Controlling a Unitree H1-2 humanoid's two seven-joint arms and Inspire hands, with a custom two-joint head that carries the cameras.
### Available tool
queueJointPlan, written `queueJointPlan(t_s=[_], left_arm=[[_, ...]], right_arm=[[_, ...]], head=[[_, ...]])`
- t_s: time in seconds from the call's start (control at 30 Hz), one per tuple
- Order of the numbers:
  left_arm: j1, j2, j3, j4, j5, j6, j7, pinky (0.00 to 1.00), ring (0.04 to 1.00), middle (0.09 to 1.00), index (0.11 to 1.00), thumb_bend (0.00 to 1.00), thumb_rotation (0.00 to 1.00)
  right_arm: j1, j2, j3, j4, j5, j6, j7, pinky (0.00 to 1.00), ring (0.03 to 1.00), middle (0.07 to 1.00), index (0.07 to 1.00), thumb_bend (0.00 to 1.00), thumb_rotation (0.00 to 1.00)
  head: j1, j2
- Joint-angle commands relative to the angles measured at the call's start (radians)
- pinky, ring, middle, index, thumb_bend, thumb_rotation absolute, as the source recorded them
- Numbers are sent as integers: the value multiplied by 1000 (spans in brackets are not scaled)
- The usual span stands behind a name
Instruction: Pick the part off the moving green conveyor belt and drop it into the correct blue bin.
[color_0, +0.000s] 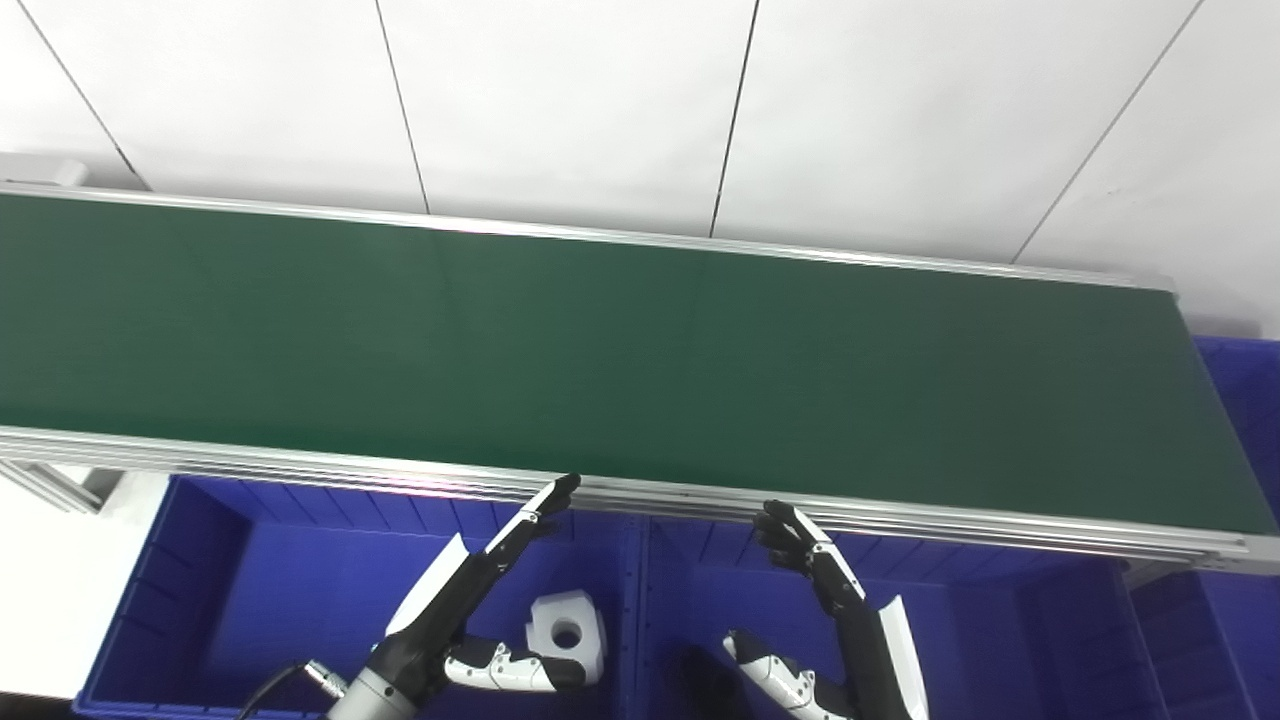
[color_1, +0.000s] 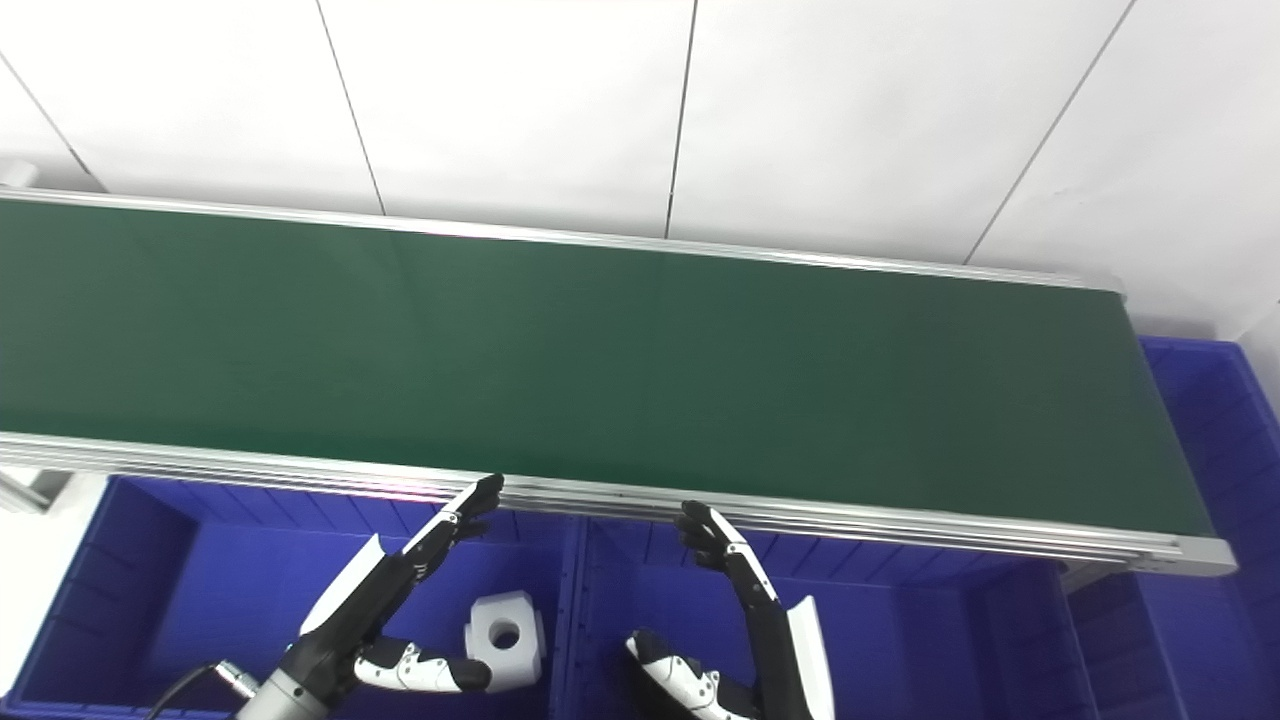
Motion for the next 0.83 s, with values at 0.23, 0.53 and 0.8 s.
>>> queueJointPlan(t_s=[0.23,0.53,0.8], left_arm=[[16,-12,41,1,-59,-26,-32,910,952,979,958,709,528],[19,-38,74,17,-82,-26,-69,894,936,969,946,672,516],[27,-59,108,21,-97,-26,-106,885,924,957,936,685,514]], right_arm=[[4,16,0,-28,-7,19,12,781,811,832,874,670,589],[10,18,1,-32,-15,36,15,768,818,841,877,667,568],[12,25,-4,-31,-14,23,14,775,813,832,873,667,558]], head=[[1,1],[1,2],[0,3]])
